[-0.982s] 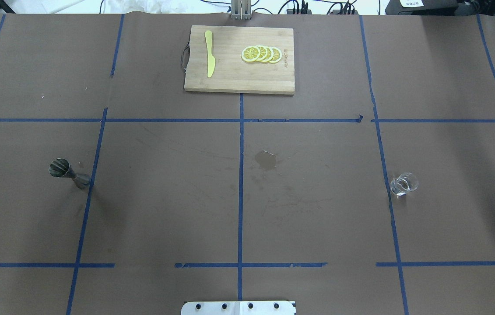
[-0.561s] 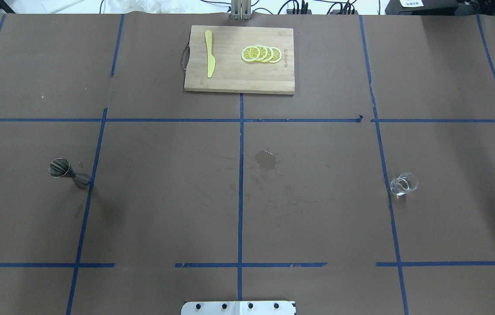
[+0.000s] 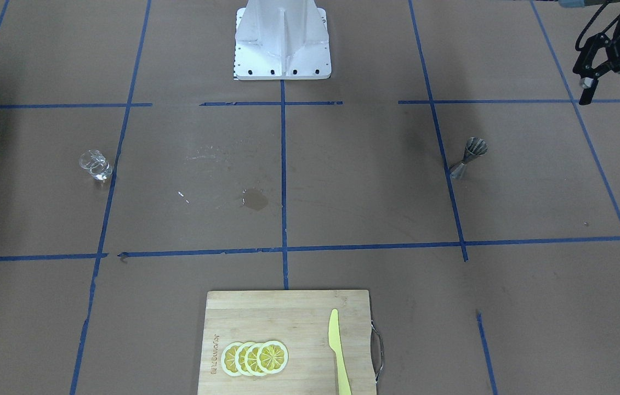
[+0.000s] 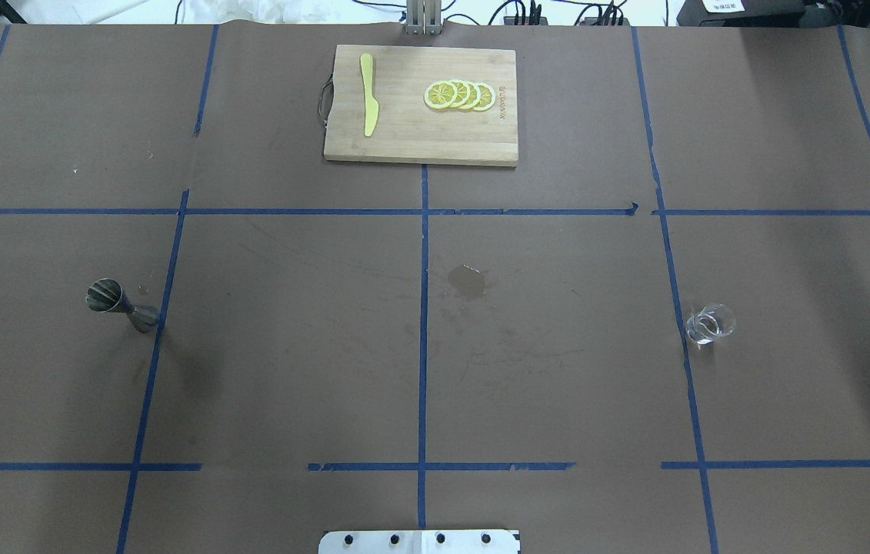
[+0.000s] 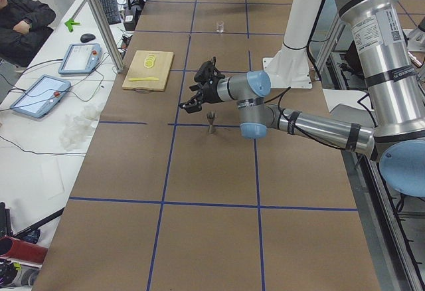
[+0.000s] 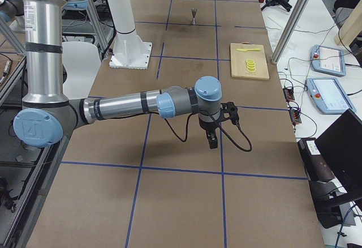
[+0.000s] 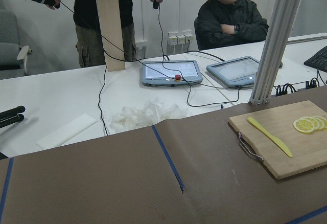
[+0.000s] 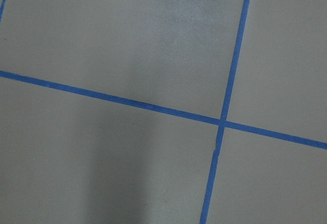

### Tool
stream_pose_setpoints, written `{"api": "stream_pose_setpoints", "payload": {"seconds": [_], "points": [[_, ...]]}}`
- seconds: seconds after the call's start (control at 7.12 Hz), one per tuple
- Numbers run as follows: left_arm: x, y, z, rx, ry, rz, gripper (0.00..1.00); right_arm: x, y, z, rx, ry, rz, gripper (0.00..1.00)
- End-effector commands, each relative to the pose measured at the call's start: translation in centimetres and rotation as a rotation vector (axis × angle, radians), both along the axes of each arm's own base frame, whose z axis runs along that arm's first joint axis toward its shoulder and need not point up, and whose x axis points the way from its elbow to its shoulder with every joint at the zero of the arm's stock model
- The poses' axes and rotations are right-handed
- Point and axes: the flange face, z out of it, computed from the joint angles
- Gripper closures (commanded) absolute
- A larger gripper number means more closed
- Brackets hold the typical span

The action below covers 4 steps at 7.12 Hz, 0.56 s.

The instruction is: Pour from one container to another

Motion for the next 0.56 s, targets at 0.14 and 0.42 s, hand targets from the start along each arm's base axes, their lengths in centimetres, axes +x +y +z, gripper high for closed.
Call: {"api": "stream_pose_setpoints", "payload": {"seconds": [0.14, 0.42], "points": [[6.4, 1.7, 0.5, 0.008, 0.049, -0.062, 0.00, 0.0, 0.2, 0.5, -0.011, 0.003, 0.000, 0.00], [10.8, 3.6, 3.6, 0.024, 0.055, -0.128, 0.00, 0.1, 0.5, 0.7, -0.014, 0.002, 0.001, 0.00]]}}
